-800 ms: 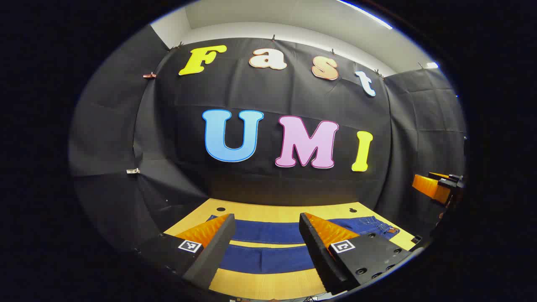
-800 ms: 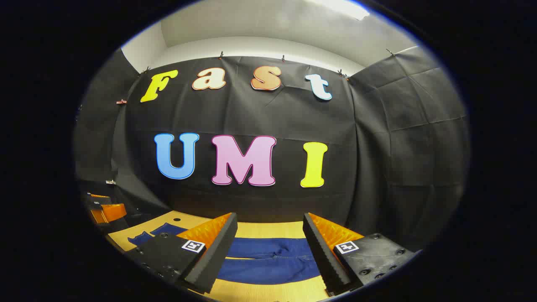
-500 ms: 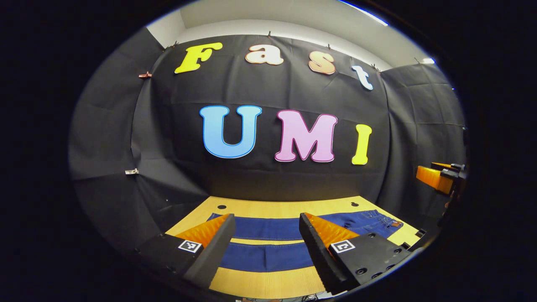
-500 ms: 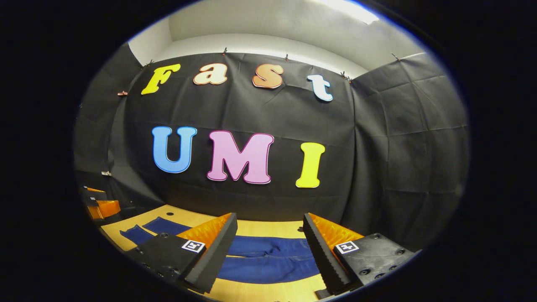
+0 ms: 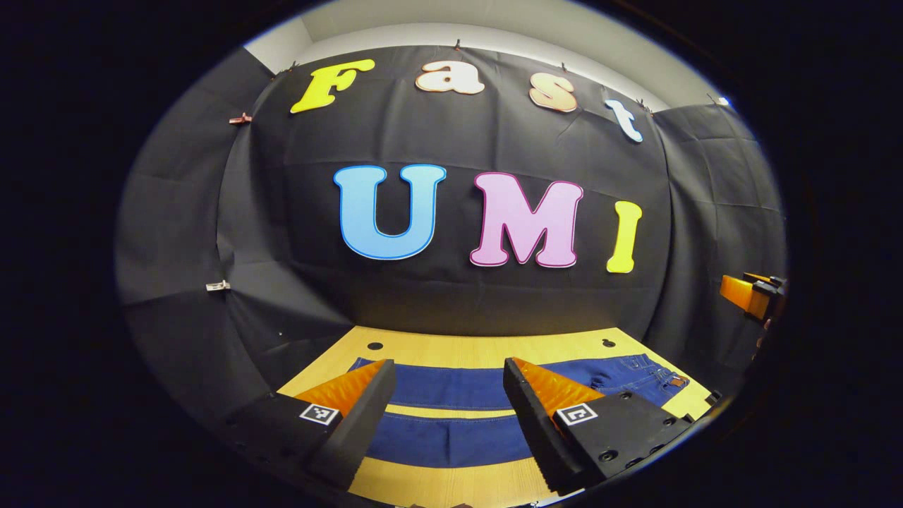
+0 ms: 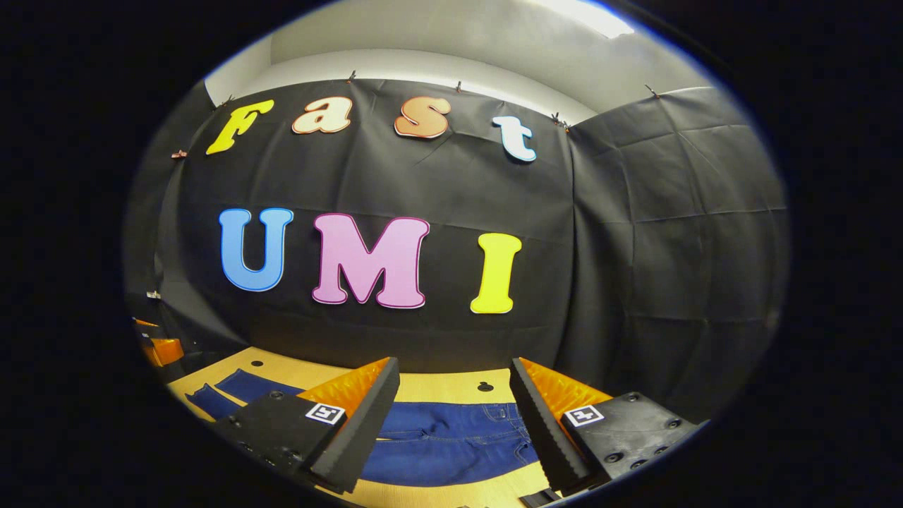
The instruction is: Grasp the waist and the cuffs of the jeans and fold them to make the two legs overlap; first hold the waist and fold one-third of the jeans toward the cuffs, then hold the cuffs and fold the remaining one-third in the same direction to finish folding.
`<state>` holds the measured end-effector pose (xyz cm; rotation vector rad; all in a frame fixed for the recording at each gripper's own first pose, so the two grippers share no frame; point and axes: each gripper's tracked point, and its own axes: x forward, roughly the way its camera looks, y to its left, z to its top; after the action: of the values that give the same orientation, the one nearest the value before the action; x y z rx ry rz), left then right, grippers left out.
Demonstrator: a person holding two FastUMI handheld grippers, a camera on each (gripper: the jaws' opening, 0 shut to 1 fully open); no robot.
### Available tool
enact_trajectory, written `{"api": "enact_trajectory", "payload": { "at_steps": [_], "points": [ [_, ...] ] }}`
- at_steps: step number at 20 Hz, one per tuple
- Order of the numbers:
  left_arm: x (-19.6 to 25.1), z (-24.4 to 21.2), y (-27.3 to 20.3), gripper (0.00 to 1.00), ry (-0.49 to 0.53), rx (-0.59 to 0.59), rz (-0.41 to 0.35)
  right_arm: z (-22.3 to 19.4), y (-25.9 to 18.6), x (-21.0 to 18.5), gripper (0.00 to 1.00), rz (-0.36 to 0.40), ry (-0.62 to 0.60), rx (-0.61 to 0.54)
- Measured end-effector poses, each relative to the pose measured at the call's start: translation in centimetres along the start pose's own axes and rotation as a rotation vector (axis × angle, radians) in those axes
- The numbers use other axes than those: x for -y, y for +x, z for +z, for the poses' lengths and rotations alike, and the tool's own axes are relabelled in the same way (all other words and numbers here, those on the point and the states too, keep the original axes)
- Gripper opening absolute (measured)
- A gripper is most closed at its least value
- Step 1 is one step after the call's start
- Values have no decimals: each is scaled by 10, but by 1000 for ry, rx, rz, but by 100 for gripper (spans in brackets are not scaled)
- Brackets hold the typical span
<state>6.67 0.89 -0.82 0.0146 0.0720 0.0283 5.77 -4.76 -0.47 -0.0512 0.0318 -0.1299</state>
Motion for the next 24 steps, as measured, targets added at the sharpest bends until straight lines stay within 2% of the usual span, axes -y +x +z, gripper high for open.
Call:
{"api": "enact_trajectory", "payload": {
  "at_steps": [4, 9, 11, 13, 14, 16, 17, 21, 22, 24],
  "points": [
    [-13, 0, 21, 96, 66, -15, -3, -8, 26, 3, 96, -4, 1, -17],
    [-59, -20, 49, 96, 176, -55, 49, -20, 59, 7, 96, -17, -3, -28],
    [-82, -47, 57, 98, 263, -106, 77, -29, 69, 6, 96, -18, 2, -49],
    [-112, -79, 60, 98, 411, -168, 93, -36, 76, 7, 93, -19, -6, -62],
    [-124, -94, 61, 98, 481, -199, 87, -41, 79, 8, 96, -18, -13, -73],
    [-151, -131, 60, 98, 641, -281, 47, -52, 82, 9, 94, -16, -29, -97],
    [-163, -150, 59, 97, 708, -326, 19, -56, 84, 10, 96, -15, -38, -108],
    [-214, -228, 52, 97, 983, -533, -122, -70, 83, 16, 93, -14, -80, -144],
    [-228, -241, 53, 95, 1046, -570, -152, -72, 82, 17, 96, -8, -76, -146],
    [-258, -264, 50, 97, 1142, -659, -203, -80, 83, 26, 96, -18, -94, -160]
  ]
}}
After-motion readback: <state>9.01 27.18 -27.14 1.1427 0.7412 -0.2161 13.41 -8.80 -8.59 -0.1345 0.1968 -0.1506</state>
